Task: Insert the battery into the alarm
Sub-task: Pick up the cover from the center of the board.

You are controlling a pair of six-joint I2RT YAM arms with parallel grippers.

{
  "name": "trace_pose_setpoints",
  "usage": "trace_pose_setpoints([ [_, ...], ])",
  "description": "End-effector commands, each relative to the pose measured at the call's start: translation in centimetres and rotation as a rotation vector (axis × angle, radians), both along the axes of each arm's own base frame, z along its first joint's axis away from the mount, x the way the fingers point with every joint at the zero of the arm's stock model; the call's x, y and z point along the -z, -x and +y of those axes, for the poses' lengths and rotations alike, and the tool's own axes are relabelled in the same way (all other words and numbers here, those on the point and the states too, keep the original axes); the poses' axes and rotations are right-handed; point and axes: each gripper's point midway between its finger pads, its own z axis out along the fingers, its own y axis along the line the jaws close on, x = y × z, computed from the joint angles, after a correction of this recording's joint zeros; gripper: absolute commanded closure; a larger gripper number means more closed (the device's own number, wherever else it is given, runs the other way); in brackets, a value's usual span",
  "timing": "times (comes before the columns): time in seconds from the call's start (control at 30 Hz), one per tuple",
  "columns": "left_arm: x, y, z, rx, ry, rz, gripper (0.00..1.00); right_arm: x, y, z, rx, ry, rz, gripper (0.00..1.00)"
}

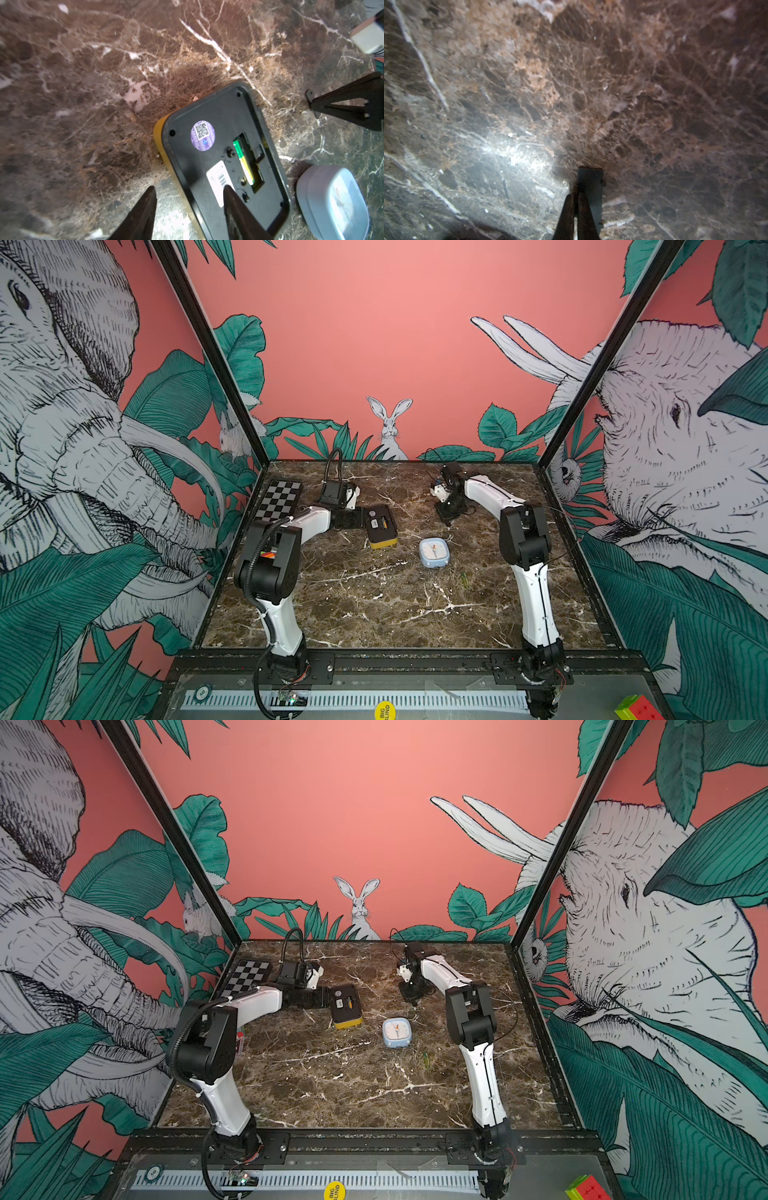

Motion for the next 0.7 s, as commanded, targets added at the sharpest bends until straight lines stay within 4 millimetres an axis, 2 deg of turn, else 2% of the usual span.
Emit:
trace_pose_setpoints([
  [0.0,-3.8,-0.5,-0.1,-0.013,0.009,-0.107,0.39,-1.9,0.6,1.0,0.03,-0.09,0.013,1.0],
  [0.13,-6.8,-0.7,-0.7,-0.022,0.018,-0.224,0.34,-6.8,-1.5,3.9,0.124,-0.335,-0.066,1.0],
  [0.23,-8.6,-0.5,-2.3,0.005,0.025,-0.309,0.33,-10.9,-2.8,6.7,0.193,-0.587,-0.106,1.0],
  [0.37,-10.1,-0.2,-4.4,0.038,0.053,-0.383,0.35,-15.0,-4.2,9.7,0.304,-0.947,-0.104,1.0],
  [0.47,-10.8,0.0,-5.2,0.047,0.087,-0.419,0.39,-16.4,-4.8,10.6,0.364,-1.128,-0.071,1.0],
  [0.57,-11.5,0.5,-6.7,0.089,0.096,-0.467,0.48,-17.0,-4.7,11.5,0.381,-1.199,-0.036,1.0],
  [0.67,-11.7,0.8,-8.2,0.126,0.098,-0.505,0.5,-18.0,-4.6,12.5,0.372,-1.236,-0.029,1.0],
])
